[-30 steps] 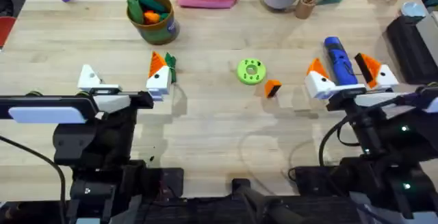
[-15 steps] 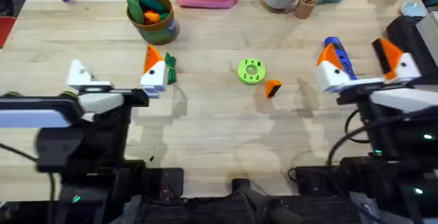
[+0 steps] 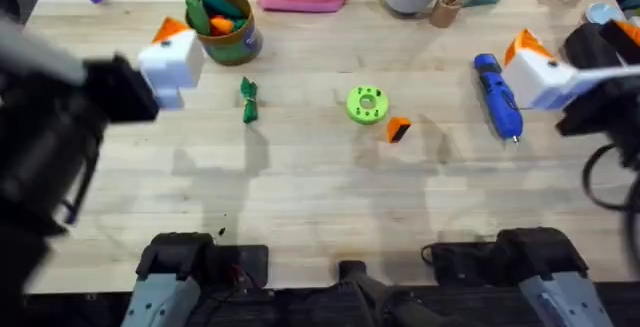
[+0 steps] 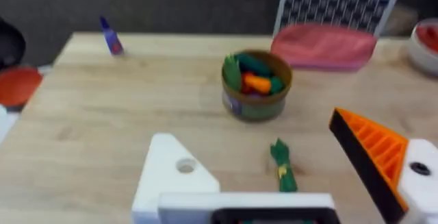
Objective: Pick up the gripper from the table and insert it into the empty holder that is missing its gripper. Then pick up a screw, insert it into the mounting hole, and use the screwdriver to tighten it. Finally, clean up the table by picking up the vegetable and placing it into the bucket.
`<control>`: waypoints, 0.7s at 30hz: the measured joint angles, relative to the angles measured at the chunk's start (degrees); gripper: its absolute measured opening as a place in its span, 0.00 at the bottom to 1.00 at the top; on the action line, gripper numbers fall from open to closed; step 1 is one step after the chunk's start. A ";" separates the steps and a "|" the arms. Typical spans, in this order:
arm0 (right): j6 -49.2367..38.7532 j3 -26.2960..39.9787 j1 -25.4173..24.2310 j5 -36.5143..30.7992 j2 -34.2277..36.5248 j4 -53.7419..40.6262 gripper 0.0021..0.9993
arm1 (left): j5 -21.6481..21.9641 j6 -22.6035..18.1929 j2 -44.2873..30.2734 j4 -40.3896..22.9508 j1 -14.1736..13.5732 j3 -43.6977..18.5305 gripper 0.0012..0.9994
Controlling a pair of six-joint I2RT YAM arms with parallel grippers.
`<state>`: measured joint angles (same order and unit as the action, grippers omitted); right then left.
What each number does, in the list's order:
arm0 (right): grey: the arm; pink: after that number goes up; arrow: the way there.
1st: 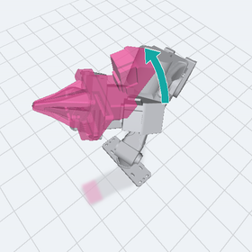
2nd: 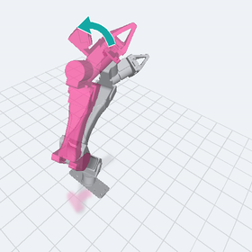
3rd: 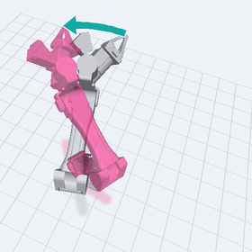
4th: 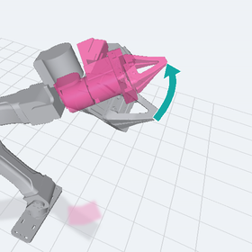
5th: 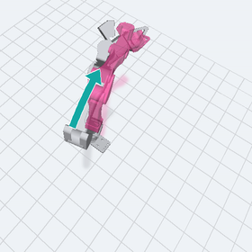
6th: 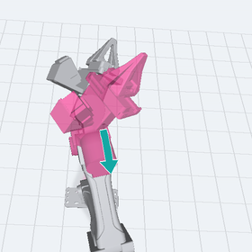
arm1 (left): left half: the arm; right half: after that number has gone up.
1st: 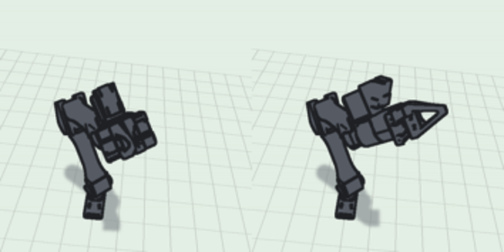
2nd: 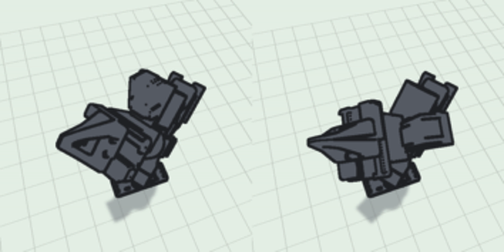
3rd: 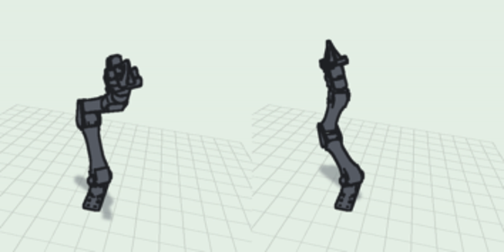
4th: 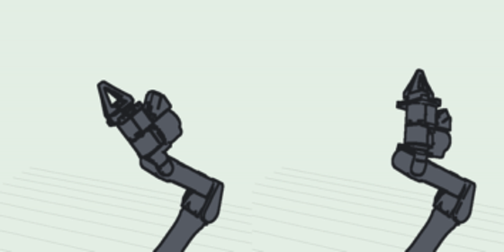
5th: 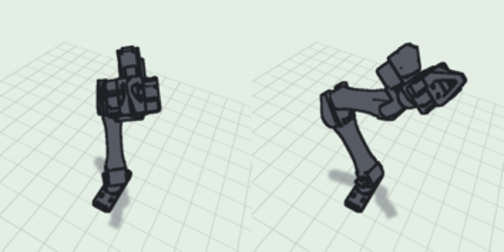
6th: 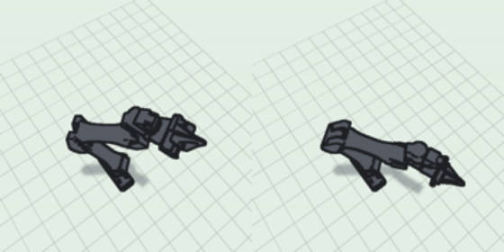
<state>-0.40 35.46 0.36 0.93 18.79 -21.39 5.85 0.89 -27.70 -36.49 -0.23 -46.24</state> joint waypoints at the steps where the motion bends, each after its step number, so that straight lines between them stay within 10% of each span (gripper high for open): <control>1: -0.02 3.02 0.00 0.00 3.06 -2.71 0.99 | 0.02 0.00 -3.48 -2.27 0.00 -2.65 0.99; 11: 0.00 27.03 0.00 0.01 29.13 -29.52 0.99 | 0.02 3.99 -28.50 -20.21 0.00 -19.03 0.99; 21: 0.00 31.56 0.00 0.02 41.16 -36.28 0.99 | 0.02 6.27 -37.65 -22.91 0.00 -20.31 0.99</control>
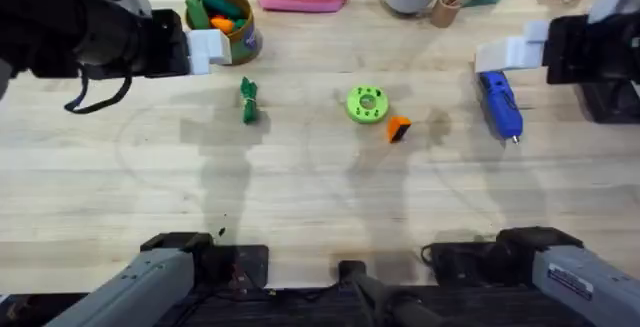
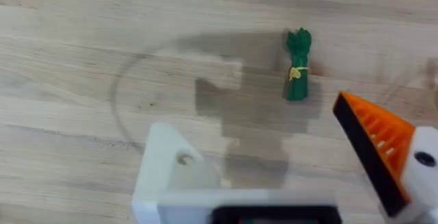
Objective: Pick up the gripper from the table and insert it into the empty holder that is missing its gripper. Then pick up a screw, insert it into the mounting hole, and use the screwdriver to tighten it. Finally, clean up the table by picking up the vegetable and placing it into the bucket.
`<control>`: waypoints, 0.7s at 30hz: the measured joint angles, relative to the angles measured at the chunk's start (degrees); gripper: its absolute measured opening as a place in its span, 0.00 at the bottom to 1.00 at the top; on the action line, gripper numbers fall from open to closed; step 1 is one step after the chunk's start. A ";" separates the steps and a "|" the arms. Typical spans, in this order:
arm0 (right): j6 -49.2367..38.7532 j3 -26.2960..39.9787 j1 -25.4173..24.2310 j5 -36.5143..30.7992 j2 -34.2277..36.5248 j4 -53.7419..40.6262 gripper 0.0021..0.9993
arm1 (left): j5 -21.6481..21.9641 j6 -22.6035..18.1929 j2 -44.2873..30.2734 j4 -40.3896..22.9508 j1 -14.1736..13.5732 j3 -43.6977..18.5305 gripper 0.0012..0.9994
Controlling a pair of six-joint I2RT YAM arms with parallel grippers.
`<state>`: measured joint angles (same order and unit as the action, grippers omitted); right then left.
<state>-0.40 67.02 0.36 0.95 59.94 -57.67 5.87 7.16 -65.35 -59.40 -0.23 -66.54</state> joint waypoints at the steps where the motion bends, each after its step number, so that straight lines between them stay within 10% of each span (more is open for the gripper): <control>1: 0.00 0.00 0.00 0.00 0.27 0.00 0.99 | 0.00 0.04 -0.36 -0.02 0.00 0.00 0.99; 12: -0.02 0.20 0.00 0.00 0.55 -0.17 0.99 | -1.75 1.44 -3.76 -2.22 0.00 -0.12 0.99; 21: 0.00 0.31 0.00 0.02 0.55 -0.17 0.99 | -8.07 4.50 -20.35 1.02 -0.90 -0.28 0.99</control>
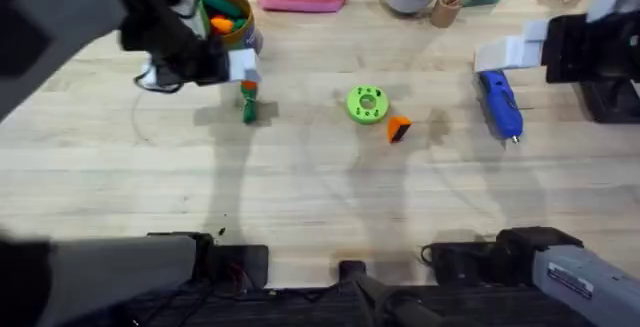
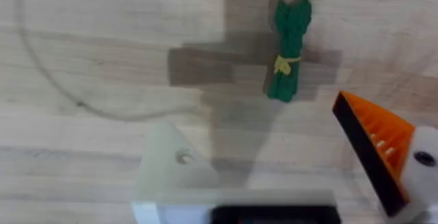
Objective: Pick up the gripper from the table and insert it into the empty holder that is missing its gripper. Then pick up a screw, insert it into the mounting hole, and use the screwdriver to tighten it. Finally, clean up the table by picking up the vegetable and placing it into the bucket.
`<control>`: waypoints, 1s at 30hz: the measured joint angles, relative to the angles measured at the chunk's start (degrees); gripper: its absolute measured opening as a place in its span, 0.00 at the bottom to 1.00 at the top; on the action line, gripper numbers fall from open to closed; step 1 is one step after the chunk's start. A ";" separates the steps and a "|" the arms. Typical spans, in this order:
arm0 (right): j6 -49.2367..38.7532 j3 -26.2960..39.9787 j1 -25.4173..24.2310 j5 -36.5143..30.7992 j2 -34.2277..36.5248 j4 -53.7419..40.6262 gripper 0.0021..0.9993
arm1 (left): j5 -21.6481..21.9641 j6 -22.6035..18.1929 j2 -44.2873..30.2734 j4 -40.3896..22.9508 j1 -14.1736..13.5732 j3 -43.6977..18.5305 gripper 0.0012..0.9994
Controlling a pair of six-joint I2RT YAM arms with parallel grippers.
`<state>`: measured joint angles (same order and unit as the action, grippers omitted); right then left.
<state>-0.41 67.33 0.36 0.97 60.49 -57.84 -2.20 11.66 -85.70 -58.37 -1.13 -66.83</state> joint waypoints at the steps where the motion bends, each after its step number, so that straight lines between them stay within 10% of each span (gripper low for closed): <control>1: 0.00 0.00 0.00 0.00 0.00 0.00 0.99 | -0.28 0.16 -1.71 0.79 -0.18 0.00 0.99; 17: 0.02 0.02 0.00 0.17 0.00 0.00 0.99 | -1.83 0.86 -17.52 9.08 -5.61 -0.04 0.99; 21: 0.02 0.01 0.00 0.17 0.00 -0.02 0.99 | -2.53 1.06 -17.53 9.15 -5.17 -0.07 0.73; 26: 0.02 0.02 0.00 0.17 0.00 -0.02 0.99 | -2.97 1.22 -17.52 9.12 -5.05 -0.63 0.03; 30: 0.02 0.02 0.00 0.16 0.00 -0.02 0.99 | -3.16 1.27 -17.52 9.14 -5.05 -0.66 0.01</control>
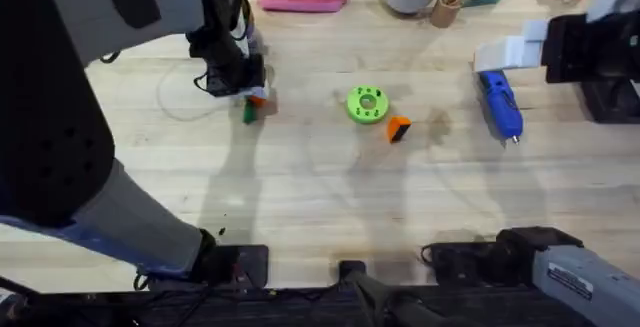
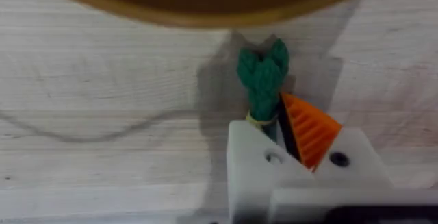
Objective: Pick up the gripper from the table and insert it into the empty holder that is missing its gripper. Then pick up a screw, insert it into the mounting hole, and use the screwdriver to tighten it. Finally, clean up the table by picking up the vegetable and placing it into the bucket.
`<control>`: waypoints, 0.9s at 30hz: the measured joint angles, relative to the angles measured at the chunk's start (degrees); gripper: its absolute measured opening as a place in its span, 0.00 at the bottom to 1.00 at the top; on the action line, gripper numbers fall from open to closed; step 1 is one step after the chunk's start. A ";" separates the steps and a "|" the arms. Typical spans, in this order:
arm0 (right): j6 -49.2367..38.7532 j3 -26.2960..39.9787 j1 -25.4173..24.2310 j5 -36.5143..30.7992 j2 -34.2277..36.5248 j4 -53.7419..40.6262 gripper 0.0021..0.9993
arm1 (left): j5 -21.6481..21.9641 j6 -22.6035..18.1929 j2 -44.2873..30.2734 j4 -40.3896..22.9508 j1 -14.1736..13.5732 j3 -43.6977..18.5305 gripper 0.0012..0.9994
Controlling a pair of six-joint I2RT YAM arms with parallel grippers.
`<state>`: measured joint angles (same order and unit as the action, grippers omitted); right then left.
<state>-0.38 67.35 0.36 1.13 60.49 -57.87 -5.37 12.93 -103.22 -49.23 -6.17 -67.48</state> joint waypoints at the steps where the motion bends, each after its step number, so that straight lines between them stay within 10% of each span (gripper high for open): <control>1: 0.00 0.00 0.00 0.01 0.00 0.00 0.99 | -0.01 0.00 0.00 0.00 0.00 0.00 0.01; 27: 0.00 0.00 0.00 0.01 0.00 0.00 0.99 | 0.50 0.00 12.64 -11.11 0.11 -9.61 0.01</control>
<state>-0.38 67.35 0.36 1.15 60.49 -57.87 -4.86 12.93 -90.58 -60.34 -6.07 -77.09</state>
